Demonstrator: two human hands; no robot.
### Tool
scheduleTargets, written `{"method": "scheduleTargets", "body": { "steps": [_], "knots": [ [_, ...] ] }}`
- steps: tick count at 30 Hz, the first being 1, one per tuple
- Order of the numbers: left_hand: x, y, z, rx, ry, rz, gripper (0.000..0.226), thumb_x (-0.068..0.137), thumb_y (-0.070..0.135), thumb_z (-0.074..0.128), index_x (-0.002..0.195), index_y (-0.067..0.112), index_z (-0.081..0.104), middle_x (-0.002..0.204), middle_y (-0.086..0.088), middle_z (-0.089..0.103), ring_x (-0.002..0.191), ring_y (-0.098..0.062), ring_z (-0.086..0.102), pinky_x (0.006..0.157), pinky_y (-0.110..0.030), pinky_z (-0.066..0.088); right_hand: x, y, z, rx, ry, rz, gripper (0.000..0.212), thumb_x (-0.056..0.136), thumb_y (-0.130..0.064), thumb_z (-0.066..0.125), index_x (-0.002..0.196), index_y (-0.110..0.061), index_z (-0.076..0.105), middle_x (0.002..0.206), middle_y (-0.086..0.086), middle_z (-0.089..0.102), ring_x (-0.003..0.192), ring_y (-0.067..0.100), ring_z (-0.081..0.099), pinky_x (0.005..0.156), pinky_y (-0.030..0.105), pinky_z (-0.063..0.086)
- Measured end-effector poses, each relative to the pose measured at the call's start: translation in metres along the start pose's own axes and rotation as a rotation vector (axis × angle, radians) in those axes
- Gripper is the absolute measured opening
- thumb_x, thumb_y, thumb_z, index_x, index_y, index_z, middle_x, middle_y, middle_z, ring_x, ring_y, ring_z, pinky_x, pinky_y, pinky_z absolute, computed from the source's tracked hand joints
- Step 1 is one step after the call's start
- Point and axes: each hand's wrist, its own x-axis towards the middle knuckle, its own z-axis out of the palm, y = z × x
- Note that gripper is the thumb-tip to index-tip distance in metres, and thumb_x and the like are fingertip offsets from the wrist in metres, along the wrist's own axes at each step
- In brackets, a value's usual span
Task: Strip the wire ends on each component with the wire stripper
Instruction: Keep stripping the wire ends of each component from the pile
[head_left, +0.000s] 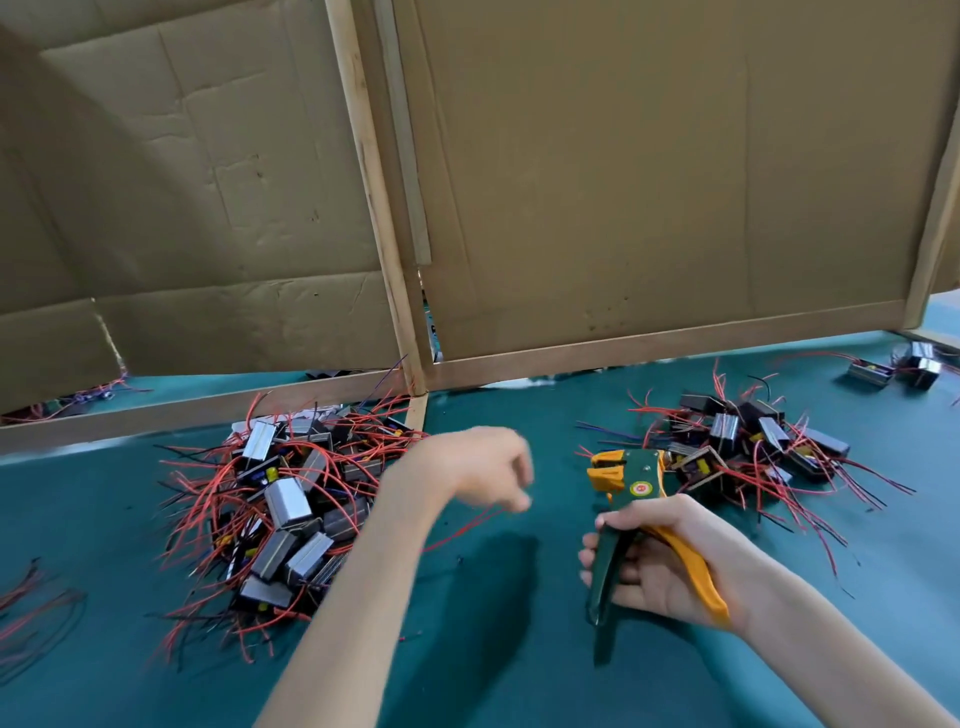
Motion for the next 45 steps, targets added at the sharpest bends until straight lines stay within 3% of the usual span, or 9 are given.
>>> {"method": "scheduleTargets", "body": {
  "steps": [6, 12, 19, 22, 27, 29, 34, 37, 45],
  "knots": [
    [-0.006, -0.067, 0.002, -0.046, -0.175, -0.313, 0.028, 0.078, 0.016, 0.079, 0.105, 0.016, 0.069, 0.074, 0.004, 0.069, 0.061, -0.007, 0.065, 0.062, -0.019, 0.053, 0.0, -0.002, -0.002, -0.007, 0.005, -0.016, 0.022, 0.057, -0.001, 0.068, 0.079, 0.003, 0.064, 0.08, 0.022, 0.067, 0.068, 0.036, 0.07, 0.064, 0.046, 0.059],
    [0.005, -0.072, 0.015, -0.306, -0.246, -0.236, 0.007, 0.084, 0.012, 0.073, 0.078, 0.01, 0.07, 0.062, -0.001, 0.07, 0.05, -0.008, 0.064, 0.05, -0.014, 0.049, -0.003, -0.002, -0.001, -0.001, 0.013, -0.015, 0.015, 0.063, -0.002, 0.065, 0.077, 0.003, 0.064, 0.079, 0.021, 0.067, 0.066, 0.035, 0.07, 0.063, 0.048, 0.059],
    [0.028, -0.063, 0.031, -0.82, 0.379, -0.006, 0.009, 0.093, 0.009, 0.06, 0.088, 0.003, 0.066, 0.086, -0.014, 0.073, 0.066, -0.013, 0.069, 0.06, -0.018, 0.054, -0.006, -0.003, 0.0, 0.003, 0.009, -0.023, 0.014, 0.067, -0.003, 0.063, 0.081, 0.002, 0.061, 0.079, 0.021, 0.066, 0.067, 0.034, 0.07, 0.063, 0.046, 0.06],
    [0.034, -0.06, 0.037, -0.994, 0.454, 0.051, 0.009, 0.096, 0.009, 0.056, 0.095, 0.008, 0.064, 0.098, -0.014, 0.073, 0.078, -0.011, 0.069, 0.068, -0.019, 0.055, -0.007, -0.003, 0.0, 0.004, 0.008, -0.025, 0.015, 0.068, -0.002, 0.062, 0.083, 0.002, 0.06, 0.08, 0.021, 0.067, 0.066, 0.034, 0.07, 0.063, 0.047, 0.06],
    [0.045, -0.058, 0.047, -0.925, 0.424, 0.055, 0.049, 0.1, 0.004, 0.044, 0.146, 0.009, 0.028, 0.128, -0.004, 0.059, 0.104, -0.017, 0.062, 0.088, -0.03, 0.052, -0.008, -0.003, 0.0, 0.001, 0.007, -0.024, 0.017, 0.069, -0.002, 0.062, 0.085, 0.001, 0.06, 0.08, 0.021, 0.067, 0.067, 0.034, 0.07, 0.064, 0.047, 0.06],
    [0.05, -0.063, 0.051, -0.871, 0.451, -0.012, 0.058, 0.098, 0.0, 0.043, 0.149, 0.011, 0.019, 0.126, -0.004, 0.057, 0.11, -0.023, 0.058, 0.094, -0.036, 0.05, -0.009, -0.003, 0.0, 0.005, 0.007, -0.025, 0.016, 0.069, -0.002, 0.062, 0.085, 0.001, 0.06, 0.08, 0.021, 0.067, 0.066, 0.034, 0.07, 0.063, 0.046, 0.06],
    [0.054, -0.071, 0.062, -0.501, 0.454, 0.023, 0.06, 0.084, -0.019, 0.033, 0.126, 0.021, 0.049, 0.123, -0.002, 0.054, 0.12, -0.019, 0.049, 0.094, -0.027, 0.039, -0.007, -0.003, -0.001, 0.019, 0.011, -0.025, 0.017, 0.068, -0.002, 0.062, 0.085, 0.001, 0.06, 0.081, 0.021, 0.067, 0.067, 0.034, 0.07, 0.063, 0.046, 0.06],
    [0.059, -0.069, 0.072, -0.36, 0.422, 0.035, 0.065, 0.083, -0.019, 0.036, 0.13, 0.024, 0.052, 0.128, -0.005, 0.048, 0.117, -0.02, 0.048, 0.096, -0.029, 0.037, -0.005, -0.003, -0.002, 0.023, 0.015, -0.022, 0.016, 0.065, -0.002, 0.063, 0.081, 0.002, 0.062, 0.08, 0.021, 0.067, 0.067, 0.034, 0.07, 0.062, 0.047, 0.059],
    [0.063, -0.055, 0.079, -0.481, 0.731, 0.172, 0.012, 0.086, 0.007, 0.069, 0.095, 0.01, 0.076, 0.086, 0.0, 0.066, 0.079, -0.011, 0.058, 0.07, -0.002, 0.034, -0.003, -0.003, -0.003, 0.029, 0.018, -0.022, 0.015, 0.067, -0.002, 0.062, 0.081, 0.003, 0.062, 0.08, 0.021, 0.067, 0.067, 0.035, 0.07, 0.062, 0.047, 0.059]
  ]
}}
